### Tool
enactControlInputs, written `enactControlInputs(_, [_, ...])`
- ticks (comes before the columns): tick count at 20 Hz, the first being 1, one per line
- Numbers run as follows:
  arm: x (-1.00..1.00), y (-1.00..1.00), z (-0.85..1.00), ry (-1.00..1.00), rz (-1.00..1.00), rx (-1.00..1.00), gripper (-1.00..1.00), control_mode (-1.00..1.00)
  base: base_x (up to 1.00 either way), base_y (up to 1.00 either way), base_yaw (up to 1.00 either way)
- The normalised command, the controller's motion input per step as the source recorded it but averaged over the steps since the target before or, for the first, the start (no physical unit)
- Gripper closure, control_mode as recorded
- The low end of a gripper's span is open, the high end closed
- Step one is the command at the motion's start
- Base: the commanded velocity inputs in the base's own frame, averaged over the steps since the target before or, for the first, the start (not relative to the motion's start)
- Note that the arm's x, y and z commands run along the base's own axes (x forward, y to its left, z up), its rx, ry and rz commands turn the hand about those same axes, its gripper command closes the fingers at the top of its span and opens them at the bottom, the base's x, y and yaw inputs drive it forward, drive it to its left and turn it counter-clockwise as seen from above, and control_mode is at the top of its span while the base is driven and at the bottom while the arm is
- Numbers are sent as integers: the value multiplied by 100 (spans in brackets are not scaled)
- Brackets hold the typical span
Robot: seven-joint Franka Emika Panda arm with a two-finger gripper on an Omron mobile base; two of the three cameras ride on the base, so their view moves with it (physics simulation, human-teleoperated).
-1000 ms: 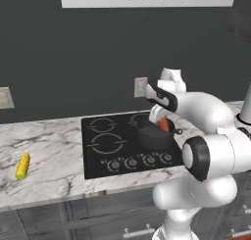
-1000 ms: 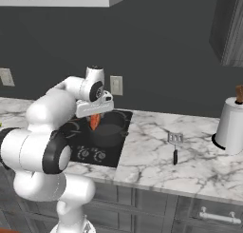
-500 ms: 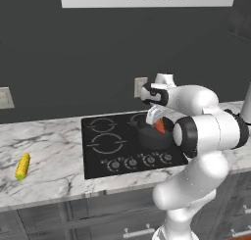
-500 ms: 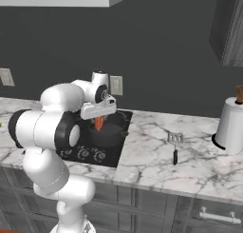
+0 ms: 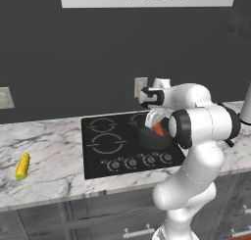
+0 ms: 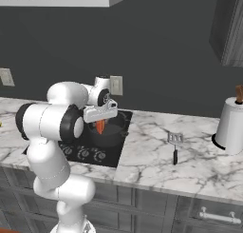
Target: Put the sweet potato and corn in the pot. Retrieve the spatula and lightly stir the vegetables in the pot.
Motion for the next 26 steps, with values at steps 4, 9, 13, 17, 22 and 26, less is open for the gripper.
enactControlInputs(4, [11, -4, -22, 0, 2, 0, 100, -100, 0, 0, 0])
enactControlInputs(9, [17, -5, -7, 4, 2, 0, 100, -100, 0, 0, 0])
enactControlInputs(13, [10, -7, 0, 3, 4, 0, 100, -100, 0, 0, 0])
enactControlInputs(17, [1, -2, -6, 0, 4, 0, 100, -100, 0, 0, 0])
enactControlInputs(22, [0, 0, -20, -5, 4, 0, 100, -100, 0, 0, 0])
enactControlInputs(26, [0, -2, -7, -3, 4, 0, 100, -100, 0, 0, 0])
